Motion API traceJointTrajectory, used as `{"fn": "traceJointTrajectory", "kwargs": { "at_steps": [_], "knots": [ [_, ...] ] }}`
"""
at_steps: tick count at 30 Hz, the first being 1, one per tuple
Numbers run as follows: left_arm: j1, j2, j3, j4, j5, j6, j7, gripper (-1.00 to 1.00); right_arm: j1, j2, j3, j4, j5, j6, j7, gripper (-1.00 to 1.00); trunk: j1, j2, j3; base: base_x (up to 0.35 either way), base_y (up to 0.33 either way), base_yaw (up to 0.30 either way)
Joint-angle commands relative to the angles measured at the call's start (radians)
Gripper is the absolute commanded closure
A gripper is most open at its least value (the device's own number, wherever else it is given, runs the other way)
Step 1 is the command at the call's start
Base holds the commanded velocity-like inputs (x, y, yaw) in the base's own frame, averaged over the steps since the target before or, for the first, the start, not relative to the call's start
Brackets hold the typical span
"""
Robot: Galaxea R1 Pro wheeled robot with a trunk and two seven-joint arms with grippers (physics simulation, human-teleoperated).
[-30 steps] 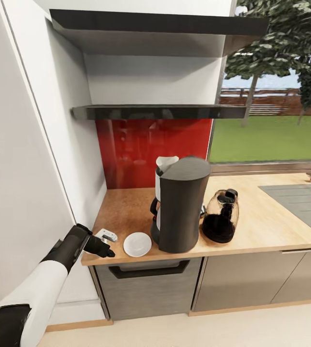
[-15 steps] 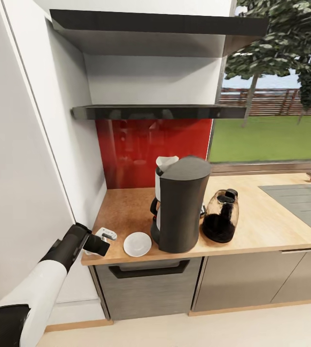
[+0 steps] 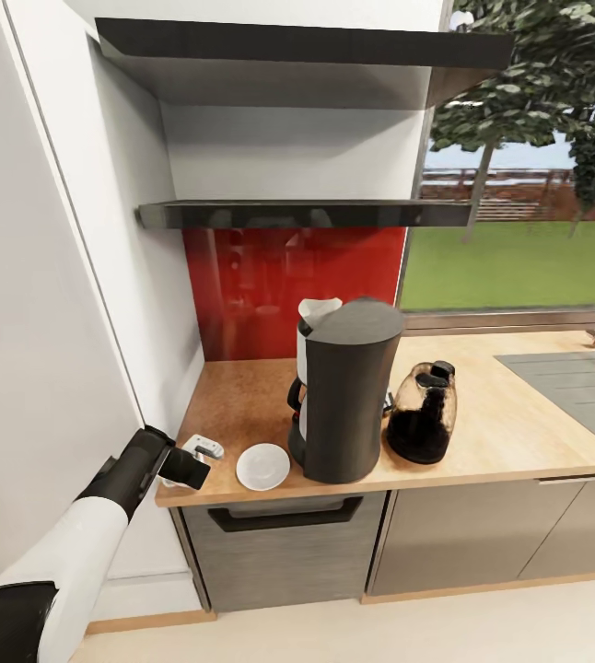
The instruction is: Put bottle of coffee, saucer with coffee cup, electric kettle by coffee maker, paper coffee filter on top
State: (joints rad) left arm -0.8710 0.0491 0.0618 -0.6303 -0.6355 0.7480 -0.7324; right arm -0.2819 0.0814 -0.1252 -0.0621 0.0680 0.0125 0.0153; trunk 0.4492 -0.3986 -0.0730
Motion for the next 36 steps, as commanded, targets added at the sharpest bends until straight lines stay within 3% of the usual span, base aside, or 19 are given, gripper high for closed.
{"fn": "traceJointTrajectory", "kwargs": {
  "at_steps": [1, 13, 20, 23, 30, 36],
  "knots": [
    [0.000, 0.000, 0.005, 0.011, -0.038, -0.006, -0.012, 1.00, -0.001, 0.000, -0.008, -0.001, 0.007, 0.001, 0.002, -1.00, 0.001, -0.002, -0.003, 0.000, 0.000, 0.000],
    [-0.022, -0.008, -0.003, 0.007, -0.039, 0.006, -0.043, 1.00, 0.000, 0.000, -0.008, -0.001, 0.007, 0.000, 0.000, -1.00, 0.001, -0.002, -0.003, 0.000, 0.000, 0.000],
    [-0.116, -0.009, -0.011, 0.007, -0.048, 0.017, -0.131, 1.00, 0.000, -0.007, -0.008, -0.003, 0.008, -0.002, 0.000, -1.00, 0.001, -0.002, -0.003, 0.000, 0.000, 0.000],
    [-0.134, -0.010, -0.012, 0.007, -0.049, 0.028, -0.141, 1.00, 0.000, -0.010, -0.008, -0.004, 0.008, -0.002, 0.000, -1.00, 0.001, -0.002, -0.003, 0.000, 0.000, 0.000],
    [-0.141, -0.011, -0.014, 0.008, -0.051, 0.034, -0.145, 1.00, -0.001, -0.014, -0.009, -0.003, 0.006, 0.000, 0.000, -1.00, 0.001, -0.002, -0.002, 0.000, 0.000, -0.023],
    [-0.132, -0.009, -0.015, 0.009, -0.052, 0.034, -0.145, 1.00, -0.001, -0.014, -0.010, -0.002, 0.006, 0.001, 0.000, -1.00, 0.001, -0.002, -0.001, 0.000, 0.000, -0.238]
  ]
}}
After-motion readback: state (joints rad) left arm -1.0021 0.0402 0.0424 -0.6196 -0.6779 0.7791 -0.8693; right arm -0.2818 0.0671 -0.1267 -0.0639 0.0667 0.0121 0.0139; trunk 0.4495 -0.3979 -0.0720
